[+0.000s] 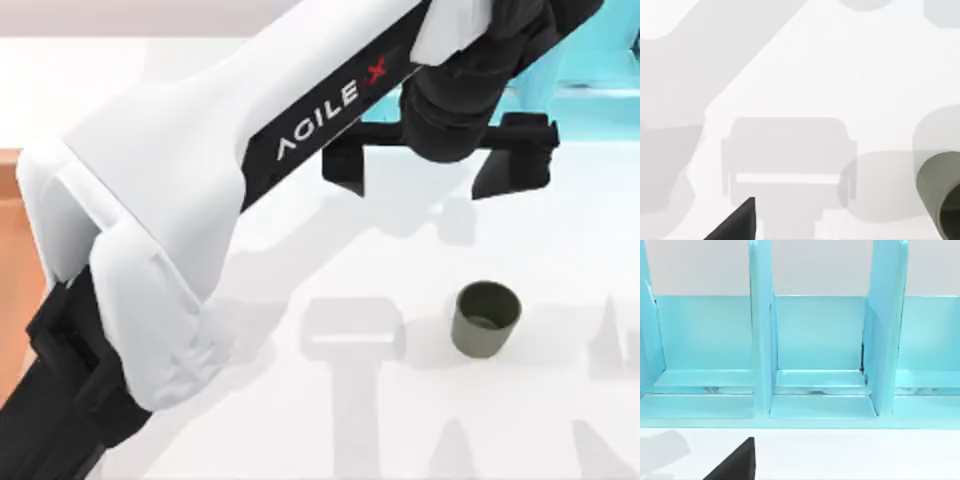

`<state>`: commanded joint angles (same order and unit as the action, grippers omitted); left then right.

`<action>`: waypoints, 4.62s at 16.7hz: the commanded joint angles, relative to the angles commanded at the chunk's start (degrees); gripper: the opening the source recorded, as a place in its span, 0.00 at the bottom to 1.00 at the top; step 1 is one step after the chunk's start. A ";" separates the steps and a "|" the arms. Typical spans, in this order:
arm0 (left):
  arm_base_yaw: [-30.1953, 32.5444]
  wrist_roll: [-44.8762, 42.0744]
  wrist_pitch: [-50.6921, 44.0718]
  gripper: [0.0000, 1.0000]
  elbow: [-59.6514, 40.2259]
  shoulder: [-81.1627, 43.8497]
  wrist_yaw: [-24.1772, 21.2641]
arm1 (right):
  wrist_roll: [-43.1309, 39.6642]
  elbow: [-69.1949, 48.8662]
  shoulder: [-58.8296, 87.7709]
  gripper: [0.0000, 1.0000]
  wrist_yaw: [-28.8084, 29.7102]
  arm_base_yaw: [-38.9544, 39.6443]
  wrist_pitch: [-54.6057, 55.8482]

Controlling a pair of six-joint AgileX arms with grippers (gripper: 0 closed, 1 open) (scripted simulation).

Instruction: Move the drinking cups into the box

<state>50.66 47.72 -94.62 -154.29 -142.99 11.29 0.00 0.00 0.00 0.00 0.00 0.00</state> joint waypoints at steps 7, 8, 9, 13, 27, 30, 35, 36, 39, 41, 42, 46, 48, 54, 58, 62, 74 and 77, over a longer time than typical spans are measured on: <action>13.48 13.27 0.86 1.00 -12.01 -11.34 3.38 | 0.00 0.00 0.00 1.00 0.00 0.00 0.00; 13.48 13.27 0.86 1.00 -12.01 -11.34 3.38 | 0.00 0.00 0.00 1.00 0.00 0.00 0.00; 13.48 13.27 0.86 1.00 -12.01 -11.34 3.38 | 0.00 0.00 0.00 1.00 0.00 0.00 0.00; 13.21 13.02 0.57 1.00 -14.02 -13.33 3.26 | 0.00 0.00 0.00 1.00 0.00 0.00 0.00; 10.54 10.25 -3.59 1.00 -42.90 -37.09 2.53 | 0.00 0.00 0.00 1.00 0.00 0.00 0.00; 10.54 10.25 -3.59 0.92 -42.90 -37.09 2.53 | 0.00 0.00 0.00 1.00 0.00 0.00 0.00; 10.54 10.25 -3.59 0.55 -42.90 -37.09 2.53 | 0.00 0.00 0.00 1.00 0.00 0.00 0.00; 10.54 10.25 -3.59 0.47 -42.90 -37.09 2.53 | 0.00 0.00 0.00 1.00 0.00 0.00 0.00; 10.54 10.25 -3.59 0.25 -42.90 -37.09 2.53 | 0.00 0.00 0.00 1.00 0.00 0.00 0.00; 10.54 10.25 -3.59 0.10 -42.90 -37.09 2.53 | 0.00 0.00 0.00 1.00 0.00 0.00 0.00; 10.54 10.25 -3.59 0.02 -42.90 -37.09 2.53 | 0.00 0.00 0.00 1.00 0.00 0.00 0.00; 10.54 10.25 -3.59 0.00 -42.90 -37.09 2.53 | 0.00 0.00 0.00 1.00 0.00 0.00 0.00; 10.54 10.25 -3.59 0.00 -42.90 -37.09 2.53 | 0.00 0.00 0.00 1.00 0.00 0.00 0.00; 10.86 9.77 -2.31 0.00 -40.91 -35.15 2.52 | 0.00 0.00 0.00 1.00 0.00 0.00 0.00; 10.87 7.79 3.31 0.00 -29.86 -25.77 2.28 | 0.00 0.00 0.00 1.00 0.00 0.00 0.00; 10.10 5.43 10.23 0.00 -9.30 -12.60 2.14 | 0.00 0.00 0.00 1.00 0.00 0.00 0.00; 4.08 3.47 26.78 0.00 42.72 19.49 2.20 | 0.00 0.00 0.00 1.00 0.00 0.00 0.00; 3.93 3.51 27.14 0.00 43.41 20.14 2.20 | 0.00 0.00 0.00 1.00 0.00 0.00 0.00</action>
<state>54.59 51.24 -67.47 -110.88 -122.85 13.49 0.00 0.00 0.00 0.00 0.00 0.00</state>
